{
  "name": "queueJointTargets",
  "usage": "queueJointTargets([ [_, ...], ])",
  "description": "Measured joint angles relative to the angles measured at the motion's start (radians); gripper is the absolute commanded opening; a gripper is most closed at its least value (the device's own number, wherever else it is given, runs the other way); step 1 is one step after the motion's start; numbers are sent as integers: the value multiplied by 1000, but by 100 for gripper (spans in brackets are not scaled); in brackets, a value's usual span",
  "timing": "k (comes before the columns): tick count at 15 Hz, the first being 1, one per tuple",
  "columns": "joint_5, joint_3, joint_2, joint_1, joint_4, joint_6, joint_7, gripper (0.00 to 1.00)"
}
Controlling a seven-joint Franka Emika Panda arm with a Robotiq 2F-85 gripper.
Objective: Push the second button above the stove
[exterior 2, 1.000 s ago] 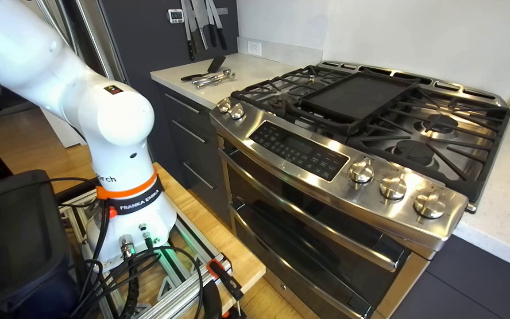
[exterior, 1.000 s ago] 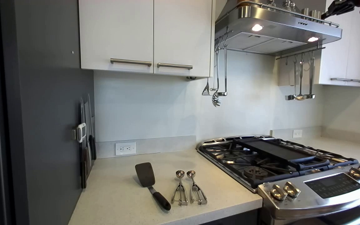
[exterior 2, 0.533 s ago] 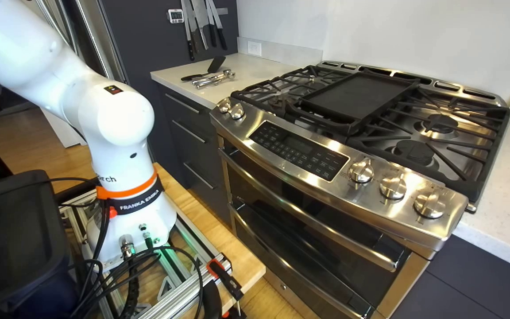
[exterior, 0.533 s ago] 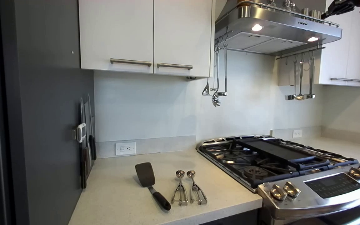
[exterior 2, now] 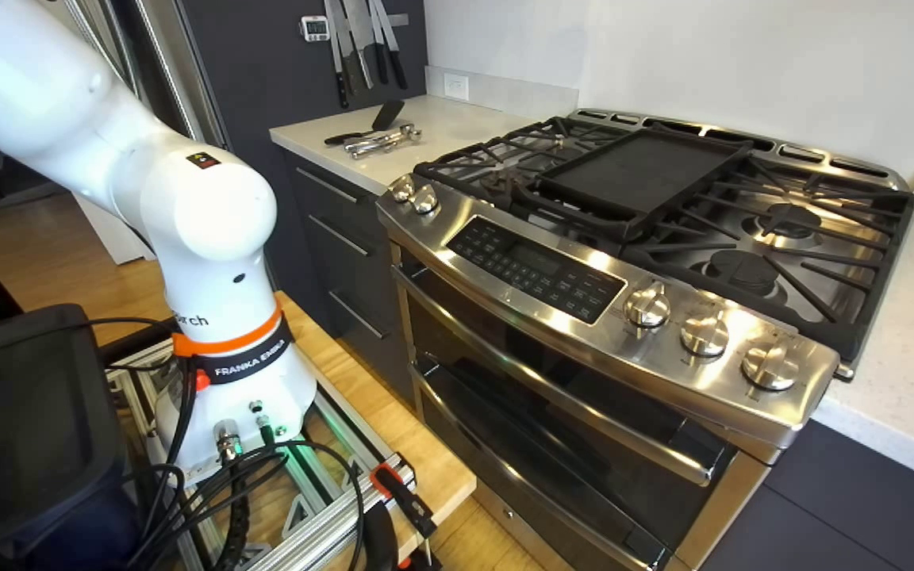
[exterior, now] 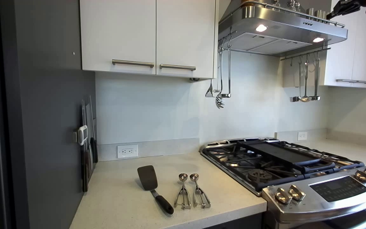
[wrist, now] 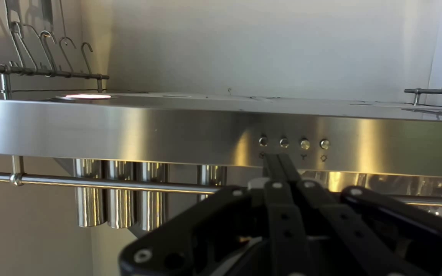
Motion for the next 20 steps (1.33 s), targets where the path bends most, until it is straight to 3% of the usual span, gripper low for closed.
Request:
queueJointTargets([
  [20, 44, 30, 65, -1, 22, 10, -43, 0],
])
